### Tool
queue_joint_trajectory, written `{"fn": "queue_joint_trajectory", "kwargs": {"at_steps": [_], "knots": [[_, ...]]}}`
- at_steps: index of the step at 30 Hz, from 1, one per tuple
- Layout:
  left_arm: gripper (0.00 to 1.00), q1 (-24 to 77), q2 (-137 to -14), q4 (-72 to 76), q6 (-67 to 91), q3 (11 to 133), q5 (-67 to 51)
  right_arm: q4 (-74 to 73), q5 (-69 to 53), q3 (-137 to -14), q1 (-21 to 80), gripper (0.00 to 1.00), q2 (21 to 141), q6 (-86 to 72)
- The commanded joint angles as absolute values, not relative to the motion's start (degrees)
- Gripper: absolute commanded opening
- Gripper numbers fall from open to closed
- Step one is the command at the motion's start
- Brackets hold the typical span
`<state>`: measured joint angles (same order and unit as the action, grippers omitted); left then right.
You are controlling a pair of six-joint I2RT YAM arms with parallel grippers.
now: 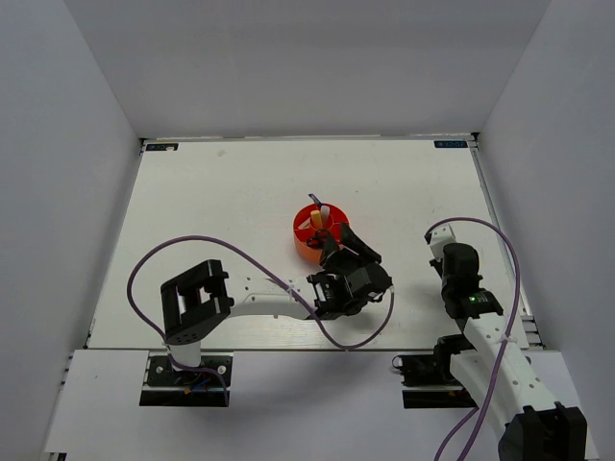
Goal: Sort the stationery into containers
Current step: Place the scissors in the storage box, then reset both arms
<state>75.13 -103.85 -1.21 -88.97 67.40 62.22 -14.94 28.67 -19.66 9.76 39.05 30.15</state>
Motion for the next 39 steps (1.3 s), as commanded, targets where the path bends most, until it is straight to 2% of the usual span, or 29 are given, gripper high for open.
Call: {"fn": "queue_joint_trajectory", "kwargs": {"at_steps": [1, 8, 10, 12, 13, 14, 16, 17, 18, 19, 21, 22, 23, 24, 25, 26, 27, 28, 29, 30, 32, 33, 35, 36, 39], "knots": [[0.62, 75.85, -103.63, -0.44, -89.03, 70.04, 63.98, -13.54, 28.56, -19.77, 9.32, 0.00, 38.23, 29.27], [0.62, 76.99, -102.57, -0.44, -87.37, 73.65, 68.63, -13.71, 28.39, -19.86, 9.23, 0.00, 37.88, 28.83], [0.63, 76.91, -101.43, 4.38, -90.85, 72.43, 70.92, -14.15, 27.60, -20.12, 9.14, 0.00, 37.62, 28.65], [0.74, 77.34, -99.15, 18.63, -94.72, 69.97, 72.41, -14.68, 26.90, -20.47, 9.23, 0.00, 37.36, 28.39], [0.78, 77.60, -98.79, 26.90, -100.75, 69.00, 73.47, -15.20, 26.46, -20.65, 9.14, 0.04, 37.35, 28.21], [0.79, 77.87, -98.27, 30.11, -102.03, 68.82, 73.91, -15.38, 25.85, -20.83, 9.23, 0.16, 37.53, 28.13], [0.84, 78.05, -95.89, 35.30, -102.22, 70.56, 76.36, -16.08, 24.88, -20.92, 9.23, 0.31, 37.53, 28.13], [0.86, 77.87, -94.32, 34.90, -99.87, 70.75, 76.99, -16.78, 23.83, -21.44, 9.23, 0.51, 37.62, 27.95], [0.90, 77.78, -92.22, 34.46, -96.36, 71.10, 77.78, -17.05, 23.12, -21.71, 9.23, 0.60, 37.88, 27.78], [0.93, 77.87, -91.07, 29.06, -93.63, 71.45, 78.65, -18.27, 22.59, -21.88, 9.32, 0.69, 37.88, 27.69], [0.99, 77.78, -85.90, 16.88, -76.83, 71.98, 79.01, -19.42, 19.52, -22.76, 9.32, 0.88, 38.14, 27.42], [0.99, 77.78, -83.17, 2.61, -70.46, 73.11, 78.32, -20.47, 18.73, -23.37, 9.40, 0.90, 38.67, 27.25], [0.99, 77.35, -81.93, -6.41, -62.92, 76.34, 75.96, -21.44, 15.94, -24.07, 9.40, 0.90, 38.58, 26.64], [0.99, 76.82, -80.96, -33.13, -30.30, 83.60, 73.15, -22.05, 15.04, -24.34, 9.32, 0.90, 39.02, 26.46], [0.99, 74.73, -80.60, -47.23, -18.14, 88.72, 68.86, -22.58, 14.33, -25.04, 9.49, 0.90, 39.02, 26.11], [0.99, 68.79, -80.60, -69.04, -2.01, 96.86, 50.98, -23.37, 12.93, -25.48, 9.49, 0.90, 39.46, 25.49], [0.99, 65.42, -79.90, -69.34, 3.55, 95.29, 45.58, -24.34, 11.27, -27.14, 9.49, 0.90, 39.90, 25.05], [0.99, 58.60, -73.80, -67.78, 3.52, 92.40, 41.26, -24.87, 10.38, -27.85, 9.41, 0.90, 40.16, 24.70], [0.99, 56.80, -71.30, -60.11, 3.08, 81.67, 30.34, -25.48, 8.63, -28.56, 9.32, 0.90, 40.95, 23.57], [0.99, 54.86, -66.93, -58.20, 4.56, 78.61, 27.28, -26.53, 7.05, -30.30, 9.49, 0.90, 41.39, 22.34], [0.99, 43.65, -60.25, -53.82, 7.11, 71.76, 15.16, -26.54, 5.55, -31.28, 9.32, 0.90, 42.09, 19.43], [0.99, 41.07, -58.73, -52.31, 7.90, 67.02, 3.55, -27.24, 4.67, -32.51, 9.40, 0.90, 42.71, 17.60], [0.99, 30.02, -53.13, -46.96, 9.58, 60.14, -3.83, -29.17, 2.47, -36.02, 9.41, 0.90, 44.55, 14.95], [0.99, 25.88, -51.78, -46.06, 10.02, 56.55, -11.78, -29.79, 1.33, -36.99, 9.58, 0.90, 44.73, 12.68], [0.99, 17.34, -47.91, -43.16, 10.81, 48.72, -21.05, -29.80, -2.71, -39.02, 9.49, 0.90, 45.00, 10.30]]}}
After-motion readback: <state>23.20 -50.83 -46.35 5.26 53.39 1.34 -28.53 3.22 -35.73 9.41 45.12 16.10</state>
